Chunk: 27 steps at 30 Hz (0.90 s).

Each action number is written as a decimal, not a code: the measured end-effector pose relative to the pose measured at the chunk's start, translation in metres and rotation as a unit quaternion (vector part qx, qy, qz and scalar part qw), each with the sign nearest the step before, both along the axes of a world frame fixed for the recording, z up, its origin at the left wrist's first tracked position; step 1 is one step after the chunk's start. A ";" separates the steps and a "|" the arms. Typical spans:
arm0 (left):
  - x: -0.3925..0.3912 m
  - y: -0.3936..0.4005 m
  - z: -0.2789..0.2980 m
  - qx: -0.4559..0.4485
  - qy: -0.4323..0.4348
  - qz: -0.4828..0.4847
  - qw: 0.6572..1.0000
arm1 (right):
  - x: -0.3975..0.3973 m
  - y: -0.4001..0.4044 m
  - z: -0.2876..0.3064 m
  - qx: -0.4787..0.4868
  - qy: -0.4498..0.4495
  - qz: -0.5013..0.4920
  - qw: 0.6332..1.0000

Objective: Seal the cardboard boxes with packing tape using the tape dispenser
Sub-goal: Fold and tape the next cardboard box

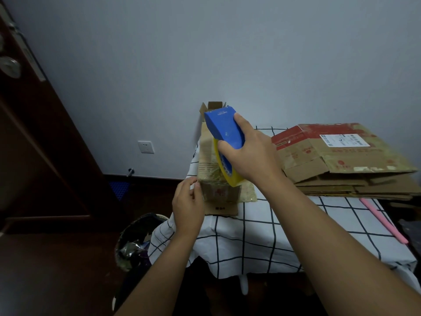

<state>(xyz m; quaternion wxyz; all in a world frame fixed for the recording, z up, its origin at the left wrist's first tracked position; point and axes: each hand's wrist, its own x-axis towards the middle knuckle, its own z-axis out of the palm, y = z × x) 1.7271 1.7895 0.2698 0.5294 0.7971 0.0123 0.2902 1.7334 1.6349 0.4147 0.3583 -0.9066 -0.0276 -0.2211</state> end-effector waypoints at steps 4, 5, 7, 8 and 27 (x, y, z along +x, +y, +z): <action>-0.006 -0.011 0.001 -0.027 -0.002 -0.012 1.000 | 0.001 -0.001 -0.001 0.006 -0.004 0.003 1.000; -0.006 -0.013 0.001 -0.041 0.010 -0.011 0.999 | 0.001 -0.001 -0.001 0.007 -0.006 0.005 1.000; -0.005 -0.015 0.002 -0.047 0.030 -0.003 0.998 | 0.000 0.001 -0.001 0.006 -0.013 0.010 1.000; -0.005 -0.016 0.002 -0.038 0.033 0.004 0.999 | 0.000 0.001 -0.002 0.006 -0.015 0.011 1.000; -0.004 -0.002 0.011 0.094 0.055 -0.044 0.993 | 0.000 -0.001 -0.001 0.013 -0.005 0.000 1.000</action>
